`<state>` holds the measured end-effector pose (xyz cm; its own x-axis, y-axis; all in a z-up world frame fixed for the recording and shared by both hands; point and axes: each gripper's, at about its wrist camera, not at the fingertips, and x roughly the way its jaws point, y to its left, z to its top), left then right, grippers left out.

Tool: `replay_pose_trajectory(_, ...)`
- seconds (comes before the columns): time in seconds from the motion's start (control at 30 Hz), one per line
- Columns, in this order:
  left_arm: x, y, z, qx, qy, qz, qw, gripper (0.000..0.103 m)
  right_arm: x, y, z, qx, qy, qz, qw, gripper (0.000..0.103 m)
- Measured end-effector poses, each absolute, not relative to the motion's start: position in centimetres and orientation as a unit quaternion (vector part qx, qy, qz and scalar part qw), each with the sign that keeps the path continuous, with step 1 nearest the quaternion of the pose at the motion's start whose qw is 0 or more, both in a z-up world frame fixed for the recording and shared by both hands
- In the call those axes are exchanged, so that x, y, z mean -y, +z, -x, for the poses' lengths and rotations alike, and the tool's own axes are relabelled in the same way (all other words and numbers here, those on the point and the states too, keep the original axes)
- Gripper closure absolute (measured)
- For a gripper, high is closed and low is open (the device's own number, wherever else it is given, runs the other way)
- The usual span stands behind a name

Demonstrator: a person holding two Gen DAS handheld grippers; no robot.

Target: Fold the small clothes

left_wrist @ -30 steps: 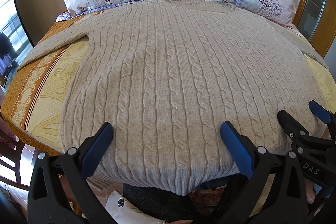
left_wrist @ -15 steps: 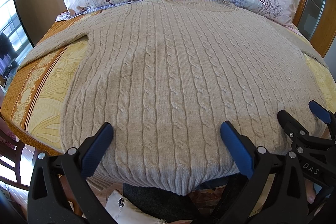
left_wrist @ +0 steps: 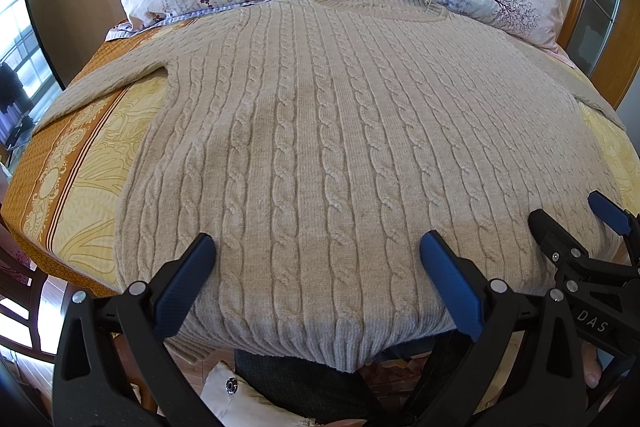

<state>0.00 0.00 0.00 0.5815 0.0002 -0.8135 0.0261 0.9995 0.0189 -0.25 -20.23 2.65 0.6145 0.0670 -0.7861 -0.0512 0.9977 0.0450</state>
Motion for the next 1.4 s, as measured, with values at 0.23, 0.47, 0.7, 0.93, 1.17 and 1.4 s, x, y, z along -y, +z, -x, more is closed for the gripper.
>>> replay_pose_trajectory(0.23,0.0,0.0,0.0,-0.457,-0.007,-0.014,0.889,0.002,20.2,2.6,0.2,-0.438,0.033,-0.009,0.898,0.001)
replay_pose_trajectory(0.47,0.0,0.0,0.0,-0.458,-0.007,-0.014,0.889,0.002,20.2,2.6,0.2,-0.438,0.033,-0.009,0.898,0.001)
replay_pose_trajectory(0.7,0.0,0.0,0.0,-0.458,-0.007,-0.014,0.889,0.002,20.3,2.7,0.3,-0.438,0.033,-0.009,0.898,0.001)
replay_pose_trajectory(0.93,0.0,0.0,0.0,-0.462,-0.007,-0.015,0.886,0.002,20.2,2.5,0.3,-0.435,0.037,-0.006,0.900,0.001)
replay_pose_trajectory(1.17,0.1,0.1,-0.6,-0.460,-0.017,-0.028,0.887,0.002,20.9,2.3,0.5,-0.392,0.093,-0.006,0.915,0.001)
replay_pose_trajectory(1.4,0.7,0.4,-2.5,-0.447,-0.029,-0.060,0.892,0.002,23.5,3.2,-1.5,-0.389,0.109,-0.050,0.913,0.001)
